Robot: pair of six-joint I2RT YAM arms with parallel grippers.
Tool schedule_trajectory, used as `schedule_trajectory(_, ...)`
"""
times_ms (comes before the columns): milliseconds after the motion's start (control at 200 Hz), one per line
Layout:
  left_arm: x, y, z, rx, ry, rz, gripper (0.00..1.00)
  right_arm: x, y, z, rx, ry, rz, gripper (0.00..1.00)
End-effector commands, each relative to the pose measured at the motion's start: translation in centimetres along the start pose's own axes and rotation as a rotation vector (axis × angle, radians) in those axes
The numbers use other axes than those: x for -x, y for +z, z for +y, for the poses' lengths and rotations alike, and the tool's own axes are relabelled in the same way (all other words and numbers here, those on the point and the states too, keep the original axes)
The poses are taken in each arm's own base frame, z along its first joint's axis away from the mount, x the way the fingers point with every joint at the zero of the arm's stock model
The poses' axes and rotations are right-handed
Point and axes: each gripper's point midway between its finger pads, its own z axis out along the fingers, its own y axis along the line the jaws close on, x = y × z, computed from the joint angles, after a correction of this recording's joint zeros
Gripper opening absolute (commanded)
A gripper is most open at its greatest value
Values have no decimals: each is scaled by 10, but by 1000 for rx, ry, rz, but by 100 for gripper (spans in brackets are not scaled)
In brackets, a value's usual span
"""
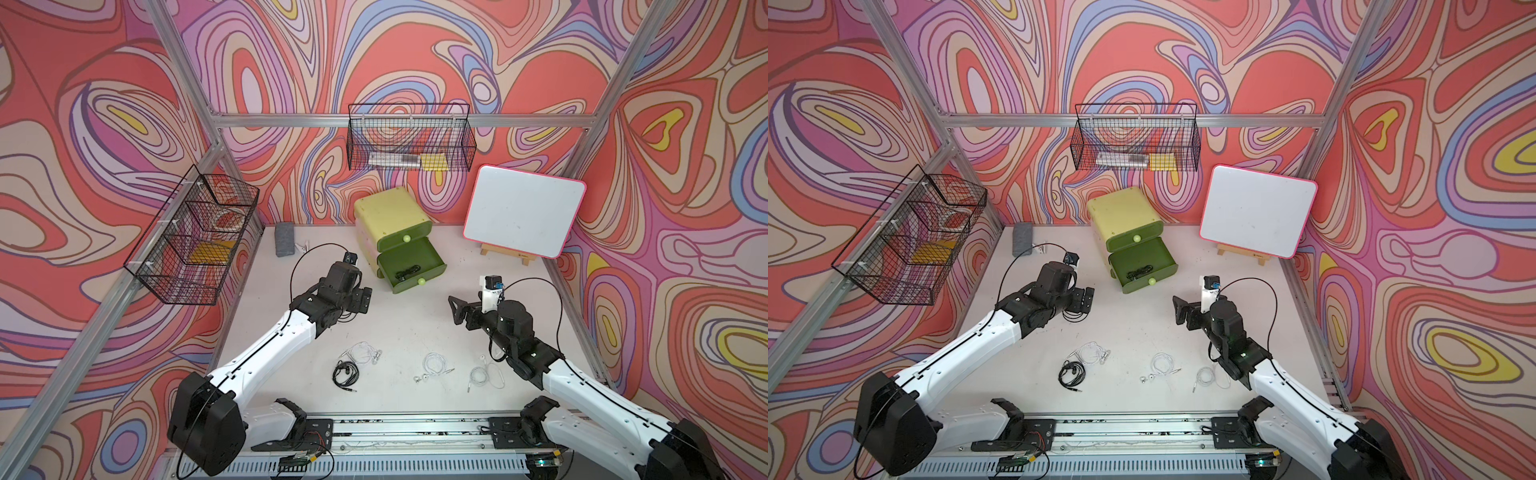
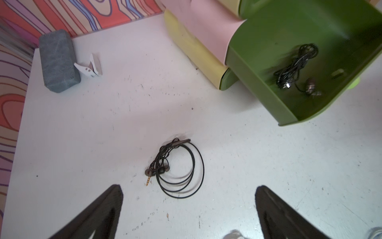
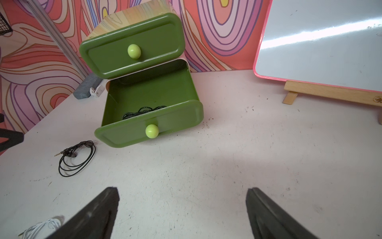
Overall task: Place the wired earphones into the drawer by color
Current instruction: Pick up the wired earphones from the center of the board.
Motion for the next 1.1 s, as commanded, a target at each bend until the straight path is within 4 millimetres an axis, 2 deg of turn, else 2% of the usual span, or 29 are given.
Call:
schedule_trajectory(0,-19,3,10,9,-46,99,99,6,-2,7,46,-19,-34,98)
schedule_trajectory(315,-28,31,32,12,-117,228,99,11,-14,13,112,-32,-179,98)
schedule_trajectory(661,-31,75,32,-54,-125,353,91,8,-11,10,94,-39,-155,98)
schedule_trajectory(931,-39,96,38,-59,-135,423,86,8,-13,6,71,-38,-167,98)
schedule_trajectory(1097,-46,109,36,-81,-138,472,83,7,-12,3,57,-39,-164,98)
